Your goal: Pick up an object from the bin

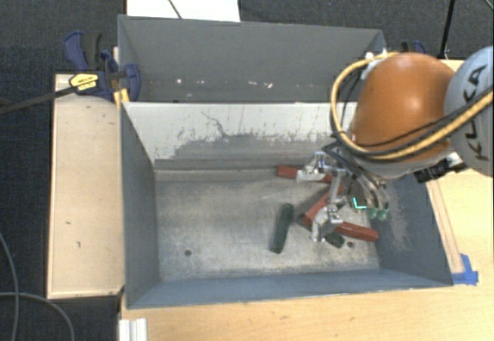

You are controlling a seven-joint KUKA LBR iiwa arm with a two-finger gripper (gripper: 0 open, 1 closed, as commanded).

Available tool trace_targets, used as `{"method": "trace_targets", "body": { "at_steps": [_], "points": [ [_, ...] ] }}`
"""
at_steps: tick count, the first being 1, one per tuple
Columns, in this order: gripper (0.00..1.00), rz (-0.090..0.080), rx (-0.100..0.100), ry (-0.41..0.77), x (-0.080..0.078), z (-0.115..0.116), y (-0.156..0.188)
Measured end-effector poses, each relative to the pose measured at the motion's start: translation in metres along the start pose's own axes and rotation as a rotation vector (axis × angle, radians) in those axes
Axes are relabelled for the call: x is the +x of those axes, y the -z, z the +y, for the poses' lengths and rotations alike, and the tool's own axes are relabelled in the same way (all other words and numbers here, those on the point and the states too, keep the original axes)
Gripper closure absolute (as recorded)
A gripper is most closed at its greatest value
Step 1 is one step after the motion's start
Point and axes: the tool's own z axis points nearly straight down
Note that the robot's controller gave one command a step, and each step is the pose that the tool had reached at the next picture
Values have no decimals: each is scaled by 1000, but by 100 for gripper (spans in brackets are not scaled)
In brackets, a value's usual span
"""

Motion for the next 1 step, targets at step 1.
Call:
{"method": "trace_targets", "body": {
  "at_steps": [1],
  "points": [
    [0,-10,0,8,-13,-8,-39]
  ]
}}
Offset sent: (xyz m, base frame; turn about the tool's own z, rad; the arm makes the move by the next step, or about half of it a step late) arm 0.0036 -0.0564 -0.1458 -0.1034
